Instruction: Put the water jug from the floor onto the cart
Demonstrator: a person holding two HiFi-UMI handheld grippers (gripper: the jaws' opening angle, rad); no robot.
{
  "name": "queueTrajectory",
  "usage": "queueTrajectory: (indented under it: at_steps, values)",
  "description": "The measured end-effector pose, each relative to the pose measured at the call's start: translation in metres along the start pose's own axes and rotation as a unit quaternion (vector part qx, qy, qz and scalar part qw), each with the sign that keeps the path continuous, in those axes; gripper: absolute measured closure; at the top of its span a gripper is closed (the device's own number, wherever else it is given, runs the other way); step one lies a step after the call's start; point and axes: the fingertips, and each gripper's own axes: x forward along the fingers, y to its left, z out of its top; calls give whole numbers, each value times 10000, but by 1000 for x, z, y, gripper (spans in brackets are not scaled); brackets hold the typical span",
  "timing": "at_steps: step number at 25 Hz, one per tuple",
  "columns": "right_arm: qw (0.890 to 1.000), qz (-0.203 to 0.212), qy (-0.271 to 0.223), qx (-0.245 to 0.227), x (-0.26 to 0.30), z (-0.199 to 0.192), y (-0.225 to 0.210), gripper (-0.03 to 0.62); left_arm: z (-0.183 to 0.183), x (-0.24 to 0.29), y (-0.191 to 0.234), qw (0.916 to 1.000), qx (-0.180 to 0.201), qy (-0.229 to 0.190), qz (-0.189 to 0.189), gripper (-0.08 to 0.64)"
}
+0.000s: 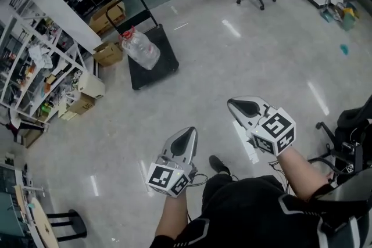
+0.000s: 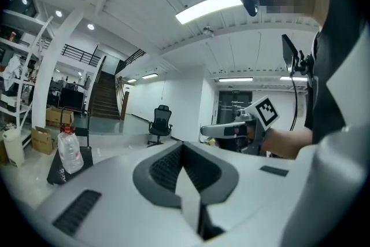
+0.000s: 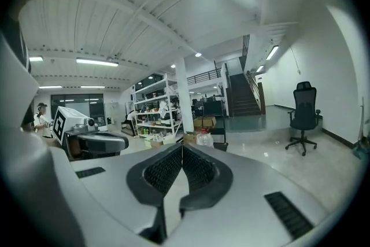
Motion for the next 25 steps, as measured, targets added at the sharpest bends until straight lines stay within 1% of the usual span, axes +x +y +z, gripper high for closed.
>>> queueTrajectory:
  at_steps: [3,7,9,11,13,17,20,23,25]
  values:
    - [9999,42,2,-150,-63,-20,9,589,-10,-12,-65,10000,-29,-4,24,569]
    - [10000,3,-25,39,-147,-46,13,589,-30,-30,-150,9997,-144,143,104,569]
    - [9999,-49,-43,135,-177,-51,17,589,-31,-42,-180,9996,-159,179,115,569]
    - [9997,-65,-86,208,-197,-51,26,589,-27,-56,-200,9998,-87,171,106,569]
    - [9997,-51,-135,185,-209,-47,38,589,-21,-71,-210,9998,2,131,121,569]
    - [9996,-77,-265,44,-218,-32,69,589,-13,-106,-216,9999,87,75,125,569]
    - [9995,-154,-283,26,-222,-31,91,589,-15,-134,-218,9999,106,-1,105,569]
    - [9991,-276,-302,104,-224,-36,122,589,-17,-171,-213,9999,128,-46,69,569]
    - [9986,-401,-323,76,-219,-34,143,589,-16,-197,-202,9998,151,-130,29,569]
